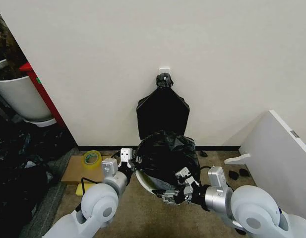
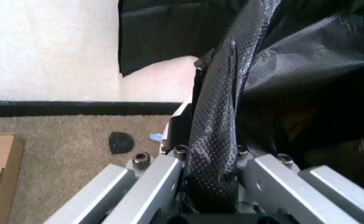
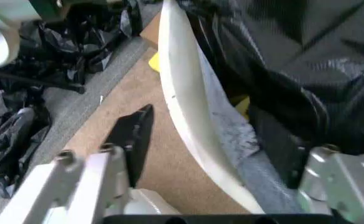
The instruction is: Place the garbage bag over the trash bin.
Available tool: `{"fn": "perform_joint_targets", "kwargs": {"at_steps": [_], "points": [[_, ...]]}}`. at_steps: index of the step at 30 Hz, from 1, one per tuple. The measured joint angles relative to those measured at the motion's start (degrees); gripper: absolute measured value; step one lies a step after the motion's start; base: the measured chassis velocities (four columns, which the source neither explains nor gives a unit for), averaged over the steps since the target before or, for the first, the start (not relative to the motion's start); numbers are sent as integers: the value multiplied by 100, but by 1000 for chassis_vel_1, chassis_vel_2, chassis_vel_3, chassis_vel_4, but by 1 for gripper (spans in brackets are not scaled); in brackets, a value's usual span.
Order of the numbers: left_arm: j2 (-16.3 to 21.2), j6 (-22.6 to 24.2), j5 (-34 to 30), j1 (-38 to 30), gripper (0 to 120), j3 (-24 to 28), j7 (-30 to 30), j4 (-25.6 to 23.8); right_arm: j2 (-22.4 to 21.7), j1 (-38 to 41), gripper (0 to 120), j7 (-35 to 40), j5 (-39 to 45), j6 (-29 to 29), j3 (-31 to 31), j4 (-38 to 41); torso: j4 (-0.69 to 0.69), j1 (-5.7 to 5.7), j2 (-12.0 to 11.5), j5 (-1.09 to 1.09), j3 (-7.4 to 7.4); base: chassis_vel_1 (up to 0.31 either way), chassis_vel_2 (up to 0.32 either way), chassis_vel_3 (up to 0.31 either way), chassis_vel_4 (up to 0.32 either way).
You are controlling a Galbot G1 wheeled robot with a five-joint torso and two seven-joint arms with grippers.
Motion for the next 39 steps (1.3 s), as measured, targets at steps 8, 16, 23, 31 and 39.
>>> {"fn": "perform_joint_targets", "kwargs": {"at_steps": [8,16,23,31,39], "points": [[-10,-7,-37,-51,0,0,-12,1,-47,3,21,-47,-84,1,-16,-39,0,0,0,0,0,0,0,0,0],[-31,-9,-57,-82,0,12,-32,6,-67,20,0,-112,-202,3,-40,-61,0,0,0,0,0,0,0,0,0],[-41,-8,-61,-96,0,13,-122,43,-80,-51,0,-197,-141,8,142,152,1,0,0,0,0,0,0,0,0],[-354,1,-446,-467,0,69,-602,264,-266,-796,0,-565,-442,19,398,732,-2,0,0,-1,0,0,0,0,0],[-428,-76,-754,-640,0,129,-685,167,-65,-515,0,-611,-869,20,-46,349,1,0,0,1,0,0,0,0,0]]}}
